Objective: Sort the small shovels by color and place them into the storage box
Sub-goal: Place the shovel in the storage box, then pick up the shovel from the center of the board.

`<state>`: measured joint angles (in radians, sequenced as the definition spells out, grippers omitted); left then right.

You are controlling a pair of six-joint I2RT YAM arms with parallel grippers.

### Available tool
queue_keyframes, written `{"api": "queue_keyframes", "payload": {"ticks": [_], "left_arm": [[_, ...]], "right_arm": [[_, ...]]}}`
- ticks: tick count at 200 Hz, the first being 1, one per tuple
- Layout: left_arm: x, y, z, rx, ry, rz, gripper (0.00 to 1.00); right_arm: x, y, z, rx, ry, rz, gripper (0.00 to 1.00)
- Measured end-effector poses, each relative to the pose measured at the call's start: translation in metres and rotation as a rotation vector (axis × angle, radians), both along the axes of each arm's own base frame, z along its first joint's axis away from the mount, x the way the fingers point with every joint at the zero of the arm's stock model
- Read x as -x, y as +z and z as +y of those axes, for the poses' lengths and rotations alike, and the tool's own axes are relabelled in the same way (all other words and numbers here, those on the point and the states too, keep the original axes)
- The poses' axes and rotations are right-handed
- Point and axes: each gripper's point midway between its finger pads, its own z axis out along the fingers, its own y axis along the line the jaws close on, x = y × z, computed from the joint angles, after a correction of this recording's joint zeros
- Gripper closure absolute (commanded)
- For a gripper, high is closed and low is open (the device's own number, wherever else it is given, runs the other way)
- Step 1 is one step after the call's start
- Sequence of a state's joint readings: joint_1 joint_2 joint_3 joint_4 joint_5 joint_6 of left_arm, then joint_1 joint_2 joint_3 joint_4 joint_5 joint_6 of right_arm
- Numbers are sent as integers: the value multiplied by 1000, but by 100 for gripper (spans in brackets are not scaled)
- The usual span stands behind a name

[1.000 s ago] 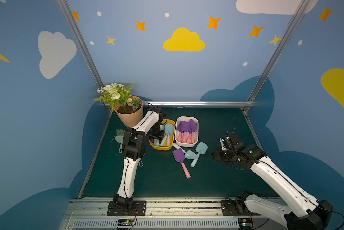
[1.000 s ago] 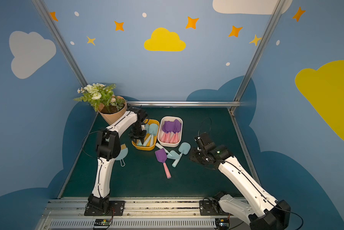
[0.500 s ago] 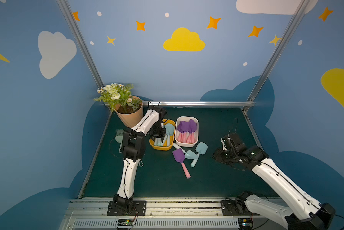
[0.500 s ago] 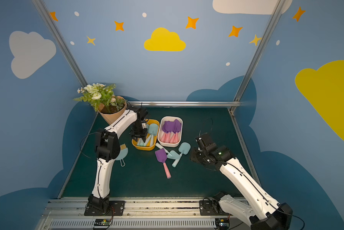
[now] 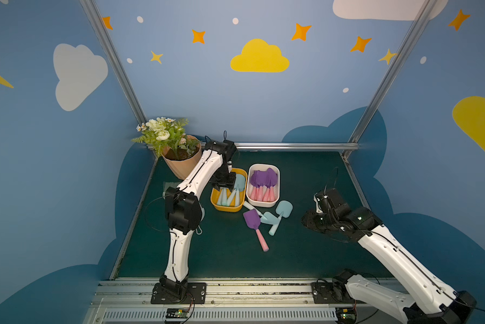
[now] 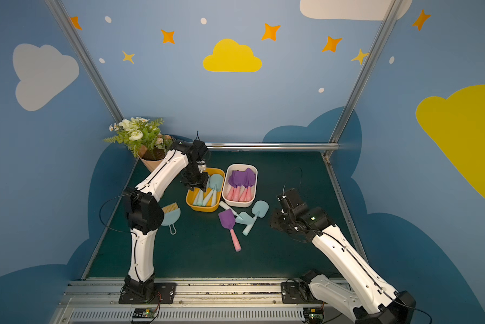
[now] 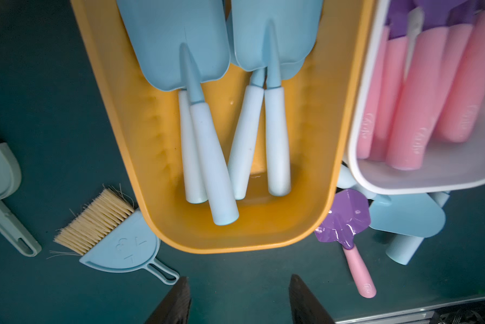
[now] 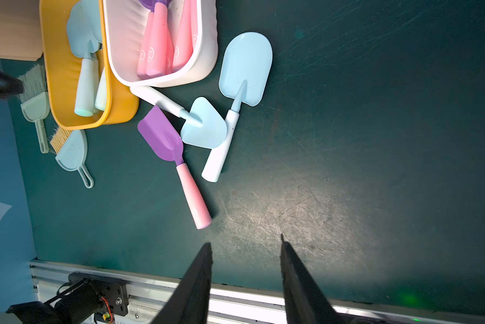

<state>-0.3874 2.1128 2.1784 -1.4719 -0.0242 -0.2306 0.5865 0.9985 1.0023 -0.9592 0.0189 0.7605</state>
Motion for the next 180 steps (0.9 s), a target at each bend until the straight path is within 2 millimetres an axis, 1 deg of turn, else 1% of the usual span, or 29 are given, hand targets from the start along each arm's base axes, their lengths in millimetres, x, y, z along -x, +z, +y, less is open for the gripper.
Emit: {"api": "queue_keyframes", "payload": {"ticks": [17,32,46,60,86,130,164,180], "left_arm": [[8,27,-8,21,-10,-76,51],[22,47,-12,44,-11,-128,51],[37,57,-10,58,0,-154,51],[52,63,-4,66,22,-168,51],[79,62,10,80,66,-174,51],[124,48,33,83,131,-169,50],[151,41,49,90,184,-182,49],[161,37,54,93,209,-183,48]], "right_arm": [[1,0,0,1,-3,4,59],[2,1,1,-3,-1,6,59],[3,0,3,-3,8,8,59],[5,0,7,-1,25,12,59],[11,-6,20,14,81,36,59],[24,-23,45,72,180,101,60],[29,-31,80,125,278,142,60],[32,-38,98,144,323,178,60]]}}
